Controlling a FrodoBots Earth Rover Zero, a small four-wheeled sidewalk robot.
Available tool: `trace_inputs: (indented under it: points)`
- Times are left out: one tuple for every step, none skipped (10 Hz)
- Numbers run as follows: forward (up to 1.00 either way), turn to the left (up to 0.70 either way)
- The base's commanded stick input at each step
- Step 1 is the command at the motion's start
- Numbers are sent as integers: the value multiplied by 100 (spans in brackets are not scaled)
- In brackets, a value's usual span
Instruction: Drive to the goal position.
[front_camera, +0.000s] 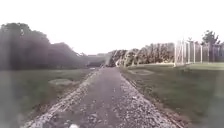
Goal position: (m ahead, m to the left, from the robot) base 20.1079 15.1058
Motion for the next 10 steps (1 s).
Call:
trace_inputs:
  points:
    - [85, 0]
    - [85, 0]
    - [85, 0]
    - [85, 0]
    - [85, 0]
    - [85, 0]
    - [85, 0]
    - [85, 0]
    - [85, 0]
    - [85, 0]
